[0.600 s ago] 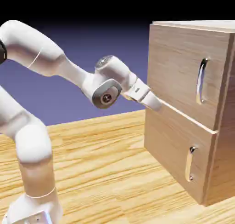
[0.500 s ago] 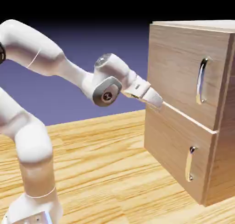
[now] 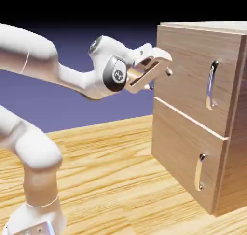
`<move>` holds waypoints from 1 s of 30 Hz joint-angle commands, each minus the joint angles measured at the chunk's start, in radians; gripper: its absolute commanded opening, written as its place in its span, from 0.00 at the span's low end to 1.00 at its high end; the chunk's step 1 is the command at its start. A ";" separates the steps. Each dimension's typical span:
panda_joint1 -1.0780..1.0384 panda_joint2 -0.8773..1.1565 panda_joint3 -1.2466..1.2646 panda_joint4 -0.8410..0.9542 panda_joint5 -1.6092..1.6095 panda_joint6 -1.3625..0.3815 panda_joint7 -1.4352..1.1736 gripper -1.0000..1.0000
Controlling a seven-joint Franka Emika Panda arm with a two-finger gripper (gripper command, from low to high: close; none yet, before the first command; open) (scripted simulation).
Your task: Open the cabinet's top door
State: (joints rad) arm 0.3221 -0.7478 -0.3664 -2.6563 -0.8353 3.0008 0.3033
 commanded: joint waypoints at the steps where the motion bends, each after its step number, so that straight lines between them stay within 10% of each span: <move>1: 0.016 -0.009 -0.019 0.008 -0.044 -0.002 -0.023 0.50; 30: 0.484 -0.278 -0.572 0.240 -1.305 -0.057 -0.684 0.50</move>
State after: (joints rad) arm 0.8064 -1.0256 -0.9386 -2.4162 -2.1400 2.9441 -0.3805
